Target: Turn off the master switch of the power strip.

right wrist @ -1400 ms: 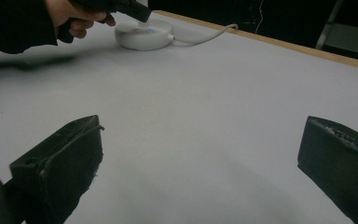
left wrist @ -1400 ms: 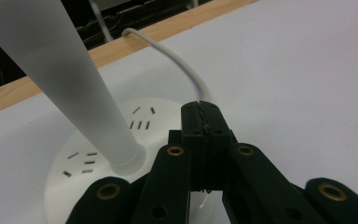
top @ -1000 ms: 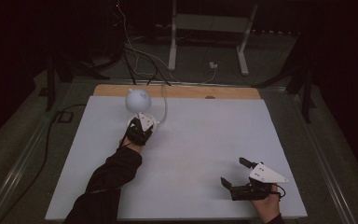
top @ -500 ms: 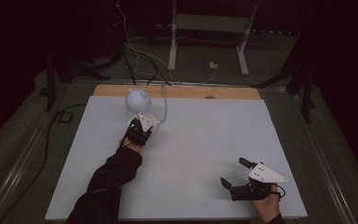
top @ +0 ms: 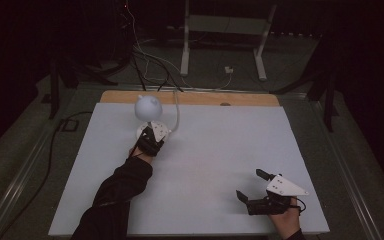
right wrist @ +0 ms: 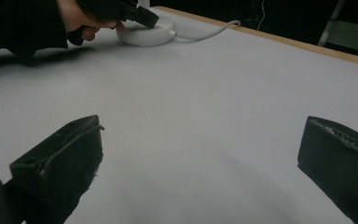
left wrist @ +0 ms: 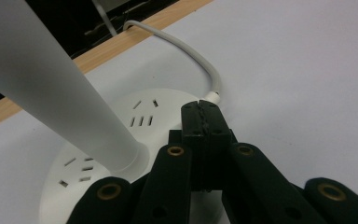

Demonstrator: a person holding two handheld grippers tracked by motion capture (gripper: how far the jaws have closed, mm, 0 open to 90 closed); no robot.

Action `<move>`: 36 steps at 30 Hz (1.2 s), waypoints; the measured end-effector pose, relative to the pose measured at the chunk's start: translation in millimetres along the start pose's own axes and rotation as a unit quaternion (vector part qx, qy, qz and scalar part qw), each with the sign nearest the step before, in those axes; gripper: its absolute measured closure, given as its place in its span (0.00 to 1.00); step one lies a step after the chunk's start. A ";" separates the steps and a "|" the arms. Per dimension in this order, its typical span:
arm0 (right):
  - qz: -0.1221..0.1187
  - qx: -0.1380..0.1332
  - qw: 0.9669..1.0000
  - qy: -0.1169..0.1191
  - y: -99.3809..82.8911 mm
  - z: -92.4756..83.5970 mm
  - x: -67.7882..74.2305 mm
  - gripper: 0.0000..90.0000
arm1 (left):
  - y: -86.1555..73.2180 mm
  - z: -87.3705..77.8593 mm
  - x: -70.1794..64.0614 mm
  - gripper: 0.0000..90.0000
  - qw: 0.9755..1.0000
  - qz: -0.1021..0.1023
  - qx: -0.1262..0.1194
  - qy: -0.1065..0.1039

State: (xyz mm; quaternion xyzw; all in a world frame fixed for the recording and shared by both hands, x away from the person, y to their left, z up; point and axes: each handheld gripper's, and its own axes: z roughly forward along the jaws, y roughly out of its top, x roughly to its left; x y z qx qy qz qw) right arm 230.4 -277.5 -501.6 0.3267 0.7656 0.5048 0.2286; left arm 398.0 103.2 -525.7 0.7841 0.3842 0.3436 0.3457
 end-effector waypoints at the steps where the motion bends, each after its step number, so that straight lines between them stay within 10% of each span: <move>1: 0.000 0.000 1.000 0.000 0.0 0.0 0.1 0.00 | -0.6 0.2 0.7 1.00 1.000 -0.001 0.001 0.005; 36: 0.000 0.009 1.000 0.005 -1.1 3.8 1.5 0.00 | 13.2 0.9 5.4 1.00 0.995 0.072 0.059 -0.021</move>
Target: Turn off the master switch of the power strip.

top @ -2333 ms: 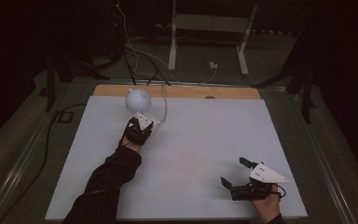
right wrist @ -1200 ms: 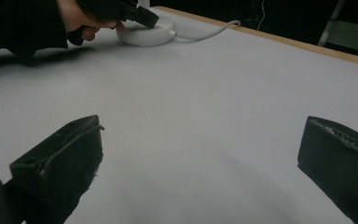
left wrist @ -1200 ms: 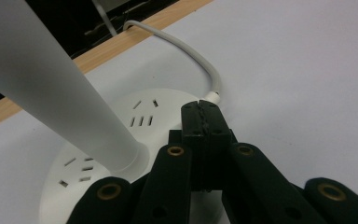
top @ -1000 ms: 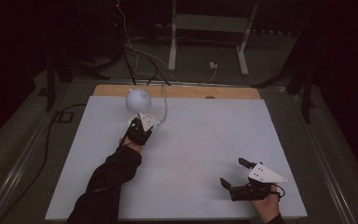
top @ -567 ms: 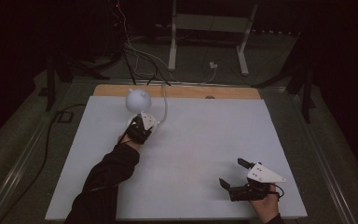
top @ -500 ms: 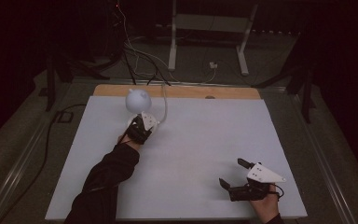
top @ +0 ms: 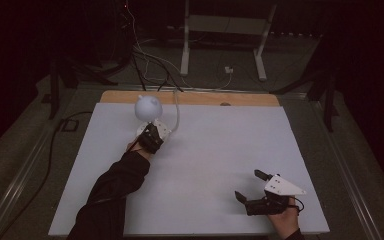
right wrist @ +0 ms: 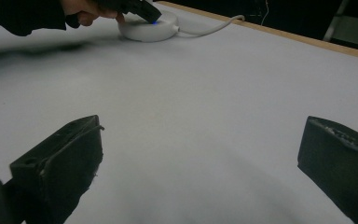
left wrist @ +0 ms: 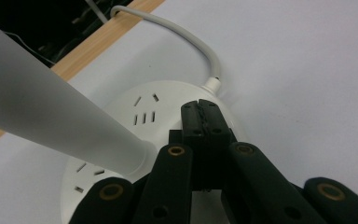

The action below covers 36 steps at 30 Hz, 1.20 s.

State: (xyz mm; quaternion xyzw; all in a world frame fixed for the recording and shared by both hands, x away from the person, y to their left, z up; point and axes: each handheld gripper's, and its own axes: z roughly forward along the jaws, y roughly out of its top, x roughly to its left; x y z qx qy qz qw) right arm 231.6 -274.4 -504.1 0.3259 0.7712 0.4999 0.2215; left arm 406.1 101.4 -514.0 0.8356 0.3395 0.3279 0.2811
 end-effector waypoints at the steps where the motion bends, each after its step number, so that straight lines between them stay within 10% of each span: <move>1: -0.001 0.000 1.000 0.000 0.1 0.0 0.1 0.00 | 0.9 0.0 -1.3 1.00 1.000 0.006 0.003 0.004; 25: -0.002 0.001 1.000 -0.002 -0.1 -0.2 0.2 0.00 | 1.8 0.0 -1.9 1.00 1.000 0.015 0.003 0.007; 36: 0.000 -0.001 1.000 -0.003 0.0 -1.0 -1.0 0.00 | 3.9 2.8 -3.4 1.00 1.000 -0.012 -0.018 0.015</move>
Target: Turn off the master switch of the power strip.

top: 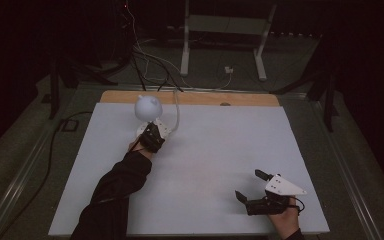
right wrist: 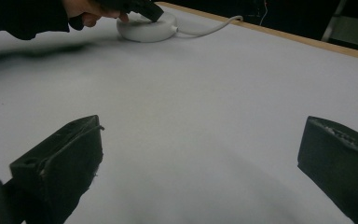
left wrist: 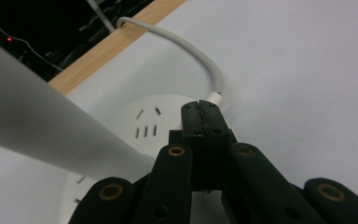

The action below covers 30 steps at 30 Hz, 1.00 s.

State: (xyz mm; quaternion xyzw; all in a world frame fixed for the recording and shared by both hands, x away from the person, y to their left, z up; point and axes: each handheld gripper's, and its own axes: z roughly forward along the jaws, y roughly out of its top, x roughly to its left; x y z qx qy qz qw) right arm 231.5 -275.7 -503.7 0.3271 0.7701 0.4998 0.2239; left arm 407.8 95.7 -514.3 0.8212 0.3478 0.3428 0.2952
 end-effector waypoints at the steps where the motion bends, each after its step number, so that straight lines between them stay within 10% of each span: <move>1: 0.001 0.000 1.000 0.000 0.0 -0.2 -0.1 0.00 | 0.5 0.1 0.2 1.00 1.000 0.000 0.001 -0.001; 17: 0.001 0.000 1.000 0.000 -0.2 0.1 -0.5 0.00 | 5.5 -16.3 7.3 0.99 0.999 -0.024 -0.013 -0.017; 30: 0.002 -0.002 1.000 -0.002 0.1 -1.0 -0.8 0.00 | 11.0 -28.1 4.4 0.55 0.998 -0.048 -0.014 -0.035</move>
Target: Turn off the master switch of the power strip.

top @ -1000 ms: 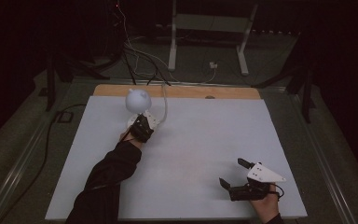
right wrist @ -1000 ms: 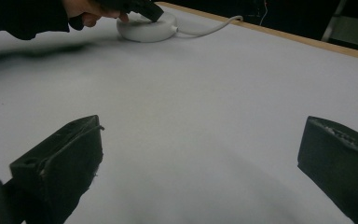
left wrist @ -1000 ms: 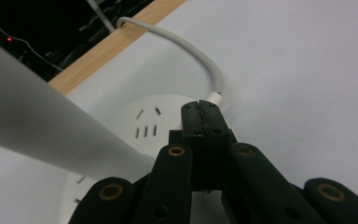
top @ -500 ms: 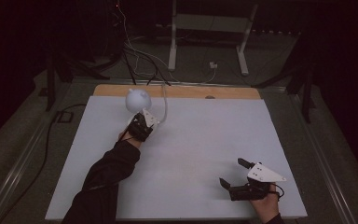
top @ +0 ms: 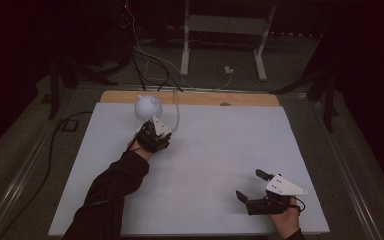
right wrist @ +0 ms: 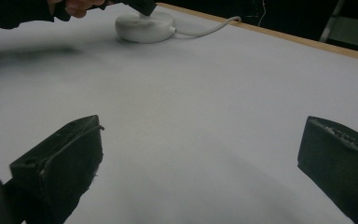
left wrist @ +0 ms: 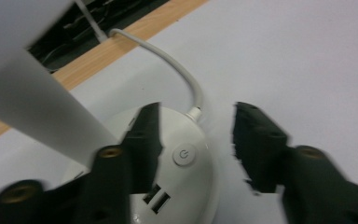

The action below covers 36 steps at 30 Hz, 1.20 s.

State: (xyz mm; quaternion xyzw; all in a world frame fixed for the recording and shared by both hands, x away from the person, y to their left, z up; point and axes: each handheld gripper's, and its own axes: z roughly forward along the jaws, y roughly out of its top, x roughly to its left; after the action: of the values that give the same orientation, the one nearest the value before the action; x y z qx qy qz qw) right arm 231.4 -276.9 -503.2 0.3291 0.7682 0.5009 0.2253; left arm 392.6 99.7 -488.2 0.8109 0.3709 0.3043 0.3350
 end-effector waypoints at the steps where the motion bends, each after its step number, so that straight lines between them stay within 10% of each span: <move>1: 0.000 0.000 1.000 0.000 0.0 -0.1 0.0 0.00 | 0.5 -1.2 -0.3 0.51 1.000 -0.002 0.002 0.000; 11: 0.000 0.000 1.000 0.000 0.2 -0.1 0.1 0.00 | 1.0 -19.4 -0.3 0.05 0.994 -0.048 0.009 -0.097; 18: 0.000 -0.002 1.000 -0.001 0.3 -0.6 -0.3 0.00 | -3.5 -40.1 -0.1 0.00 0.984 -0.074 -0.011 -0.160; 36: -0.003 0.004 1.000 0.001 0.5 1.3 2.3 0.00 | -26.7 -88.5 5.0 0.00 0.986 -0.040 -0.035 -0.158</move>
State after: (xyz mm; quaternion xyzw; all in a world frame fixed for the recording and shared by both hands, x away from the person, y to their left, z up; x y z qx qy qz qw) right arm 230.9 -274.3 -503.3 0.3267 0.7714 0.4977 0.2246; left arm 318.9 145.2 -455.2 0.8213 0.3345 0.1711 0.4292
